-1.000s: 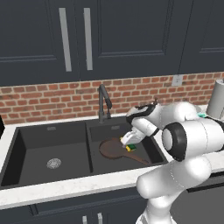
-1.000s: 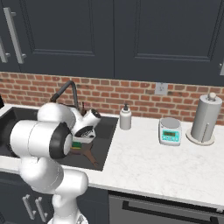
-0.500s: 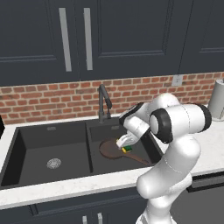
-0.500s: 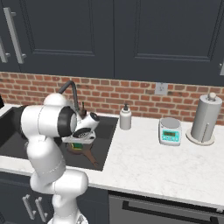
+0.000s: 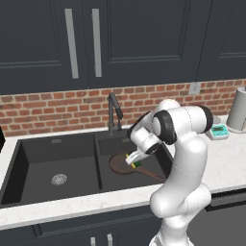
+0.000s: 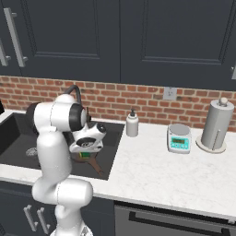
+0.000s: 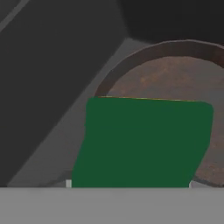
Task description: Pick the pan and sponge and place them into the sink. Then turn on the water.
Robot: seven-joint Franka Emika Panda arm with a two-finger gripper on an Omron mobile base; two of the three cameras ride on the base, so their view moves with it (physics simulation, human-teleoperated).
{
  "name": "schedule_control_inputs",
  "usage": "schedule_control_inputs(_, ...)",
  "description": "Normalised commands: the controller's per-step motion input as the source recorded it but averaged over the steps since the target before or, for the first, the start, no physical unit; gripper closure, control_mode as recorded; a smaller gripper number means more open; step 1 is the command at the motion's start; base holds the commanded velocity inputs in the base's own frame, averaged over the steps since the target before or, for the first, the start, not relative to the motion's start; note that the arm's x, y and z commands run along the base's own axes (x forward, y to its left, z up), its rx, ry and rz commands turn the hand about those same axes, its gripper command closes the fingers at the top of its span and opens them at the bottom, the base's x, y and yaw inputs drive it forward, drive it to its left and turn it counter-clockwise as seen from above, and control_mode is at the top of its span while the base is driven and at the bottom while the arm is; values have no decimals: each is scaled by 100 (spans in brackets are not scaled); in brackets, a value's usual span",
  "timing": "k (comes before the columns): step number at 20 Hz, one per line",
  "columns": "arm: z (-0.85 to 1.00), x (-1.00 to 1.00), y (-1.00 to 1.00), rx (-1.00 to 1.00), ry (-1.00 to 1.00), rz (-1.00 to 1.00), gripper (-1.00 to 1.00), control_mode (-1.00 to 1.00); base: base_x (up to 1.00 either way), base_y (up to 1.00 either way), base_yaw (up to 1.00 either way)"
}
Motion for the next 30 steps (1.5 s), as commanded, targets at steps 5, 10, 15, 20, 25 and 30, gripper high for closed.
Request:
schedule_control_inputs(5,-43,23,0,0,-8,0,100,-100,0,0,0)
schedule_control_inputs(10,-28,23,0,0,-6,0,100,-100,0,0,0)
schedule_control_inputs(15,-16,22,0,0,-6,0,100,-100,0,0,0)
schedule_control_inputs(20,-2,9,0,0,-9,-1,-100,-100,0,0,0)
schedule_control_inputs(25,3,0,0,0,-9,-6,-100,-100,0,0,0)
schedule_control_inputs(30,30,0,0,0,-9,-11,-100,-100,0,0,0)
